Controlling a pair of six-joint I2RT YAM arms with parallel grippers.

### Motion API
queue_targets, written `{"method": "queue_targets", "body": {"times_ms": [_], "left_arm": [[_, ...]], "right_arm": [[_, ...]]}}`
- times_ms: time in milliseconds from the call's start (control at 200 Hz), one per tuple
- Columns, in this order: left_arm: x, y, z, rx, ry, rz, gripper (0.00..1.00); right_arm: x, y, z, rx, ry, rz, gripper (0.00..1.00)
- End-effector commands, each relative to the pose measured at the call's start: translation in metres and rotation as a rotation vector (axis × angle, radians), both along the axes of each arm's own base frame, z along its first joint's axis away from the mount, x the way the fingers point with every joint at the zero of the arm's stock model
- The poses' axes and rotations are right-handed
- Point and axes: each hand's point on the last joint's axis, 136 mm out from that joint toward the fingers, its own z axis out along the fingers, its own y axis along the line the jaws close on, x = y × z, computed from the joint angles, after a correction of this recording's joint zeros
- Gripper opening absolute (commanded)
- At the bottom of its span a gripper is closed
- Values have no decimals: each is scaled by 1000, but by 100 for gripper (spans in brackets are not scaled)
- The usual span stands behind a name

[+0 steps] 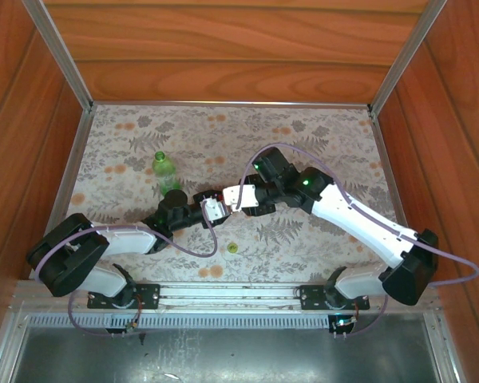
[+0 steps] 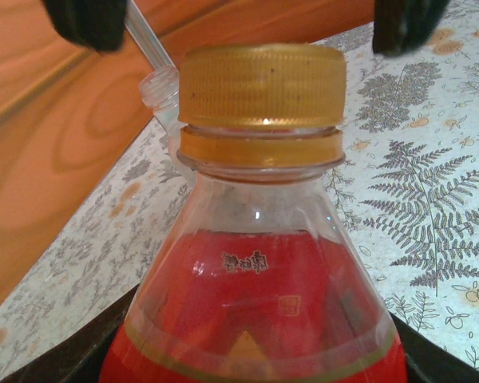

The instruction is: Screw on the bottle caps

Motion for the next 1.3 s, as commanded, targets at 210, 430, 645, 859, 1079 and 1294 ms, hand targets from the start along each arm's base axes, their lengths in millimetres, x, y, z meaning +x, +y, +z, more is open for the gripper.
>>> {"method": "queue_targets", "body": {"times_ms": [210, 430, 645, 859, 1079, 1294], "left_arm": [[-12, 4, -29, 66, 82, -22, 58], [-12, 4, -28, 64, 81, -24, 58], [-12, 4, -29, 66, 81, -23, 58], [-12, 3, -29, 65, 83, -26, 58], [-11, 3, -30, 68, 85, -23, 58], [-12, 1, -30, 64, 92, -33, 58]], "right_arm": [[6, 0, -13, -16, -1, -13, 45], [5, -2, -19, -21, 7, -26, 32], [1, 0, -16, 16, 54, -57, 15], [28, 10, 10, 299, 293, -586, 2], [24, 6, 0, 388, 760, -1195, 0], [16, -7, -6, 288, 772, -1258, 12]]}}
